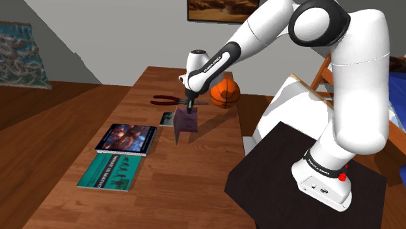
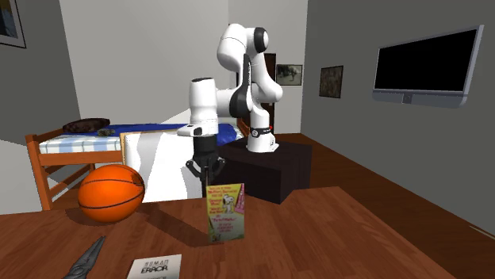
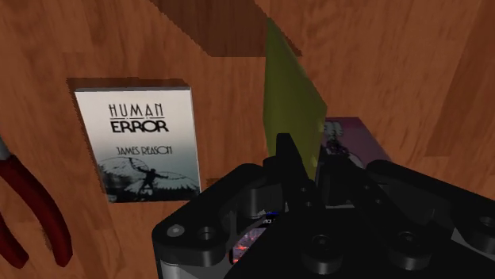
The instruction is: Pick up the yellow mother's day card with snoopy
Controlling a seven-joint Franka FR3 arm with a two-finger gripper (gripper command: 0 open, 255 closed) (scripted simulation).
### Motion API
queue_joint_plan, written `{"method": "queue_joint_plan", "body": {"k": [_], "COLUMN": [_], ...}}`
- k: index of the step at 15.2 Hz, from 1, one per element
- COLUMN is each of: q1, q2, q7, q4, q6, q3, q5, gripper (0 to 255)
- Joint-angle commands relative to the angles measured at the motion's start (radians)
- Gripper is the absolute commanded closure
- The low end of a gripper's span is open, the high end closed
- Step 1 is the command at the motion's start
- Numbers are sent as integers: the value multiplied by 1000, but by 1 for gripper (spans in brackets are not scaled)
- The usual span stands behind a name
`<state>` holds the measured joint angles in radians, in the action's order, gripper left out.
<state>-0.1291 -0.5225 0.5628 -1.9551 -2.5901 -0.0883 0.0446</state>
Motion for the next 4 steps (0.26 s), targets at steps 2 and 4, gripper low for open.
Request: {"method": "queue_joint_plan", "body": {"k": [2,4], "q1": [0,0], "q2": [33,34], "q7": [-2,-2], "q4": [-3,-3], "q6": [30,31], "q3": [-1,-1], "q5": [1,1], "gripper": [255,255]}}
